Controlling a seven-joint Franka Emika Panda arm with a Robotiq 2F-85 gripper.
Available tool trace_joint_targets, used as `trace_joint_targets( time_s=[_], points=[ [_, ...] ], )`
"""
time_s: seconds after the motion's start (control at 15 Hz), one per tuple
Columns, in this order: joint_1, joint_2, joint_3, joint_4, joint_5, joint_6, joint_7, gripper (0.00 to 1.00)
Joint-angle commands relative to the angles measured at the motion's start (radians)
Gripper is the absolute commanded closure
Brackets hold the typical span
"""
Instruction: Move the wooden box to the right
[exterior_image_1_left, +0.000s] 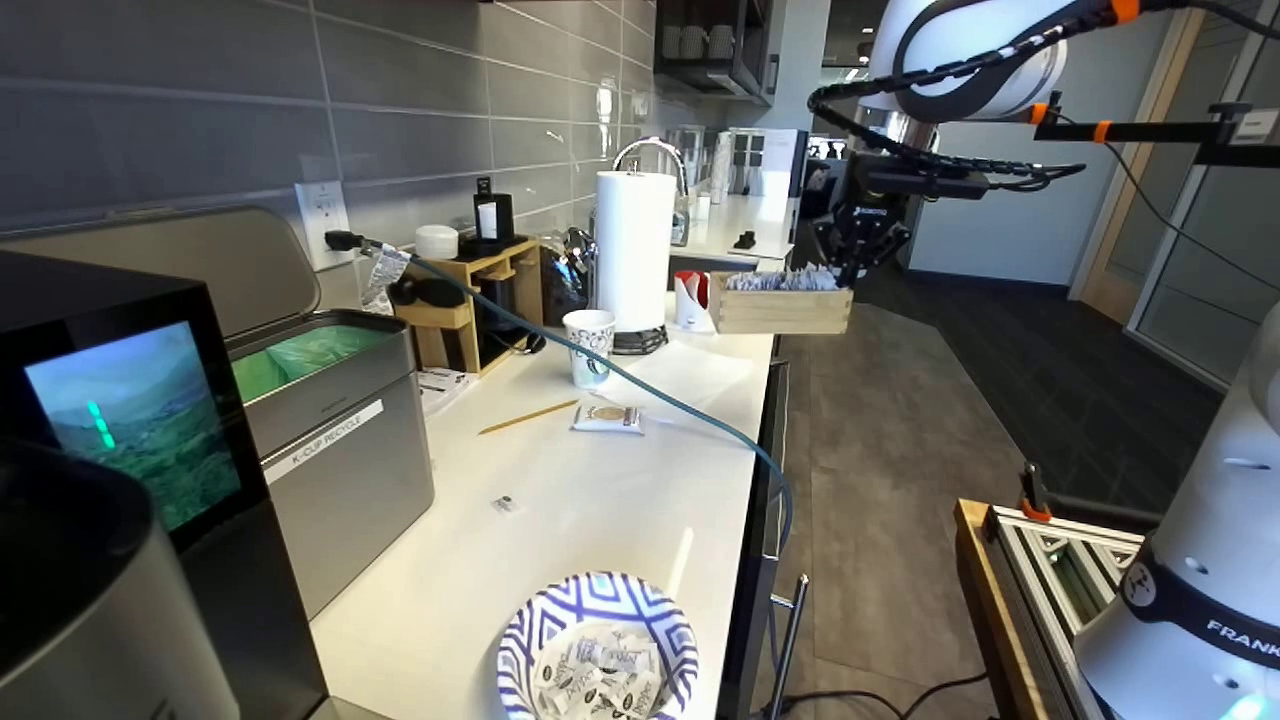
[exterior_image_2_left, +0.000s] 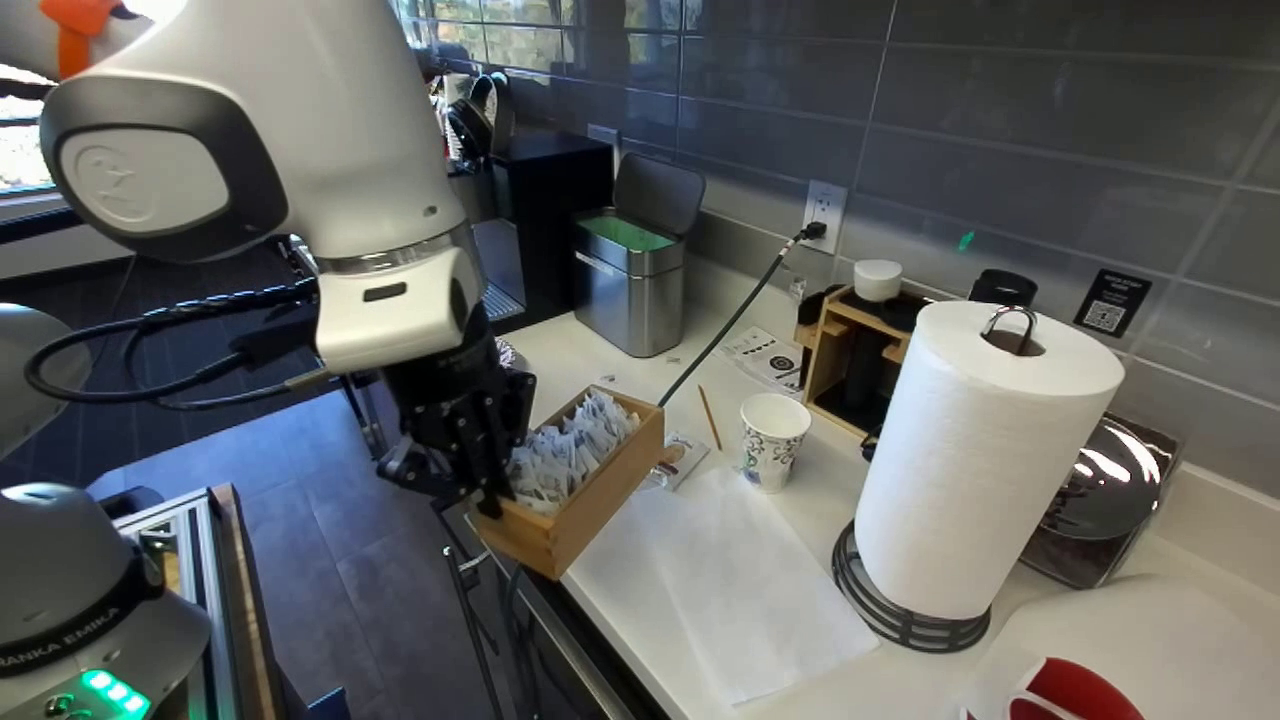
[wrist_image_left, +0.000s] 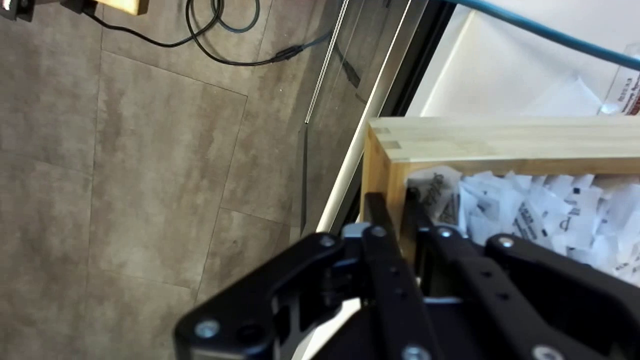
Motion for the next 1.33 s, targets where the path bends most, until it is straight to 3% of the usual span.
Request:
trace_joint_targets(
  time_s=[0.0,0.07,0.27,0.33,0.8,1.27],
  points=[
    [0.032,0.083,-0.017,0.055,0.016,0.04,0.022,0.97],
    [0.024,0.037,-0.018,0.02,-0.008,0.015,0.018,0.89],
    [0.038,0.077,-0.024,0.042,-0.007,0.024,0.018,0.89],
    [0.039,0.082,-0.024,0.046,-0.007,0.024,0.018,0.97],
    [0.032,0.232,-0.106,0.16,-0.017,0.098,-0.065,0.97],
    [0.1,0.434,-0.142,0.311,0.026,0.113,-0.144,0.97]
  ],
)
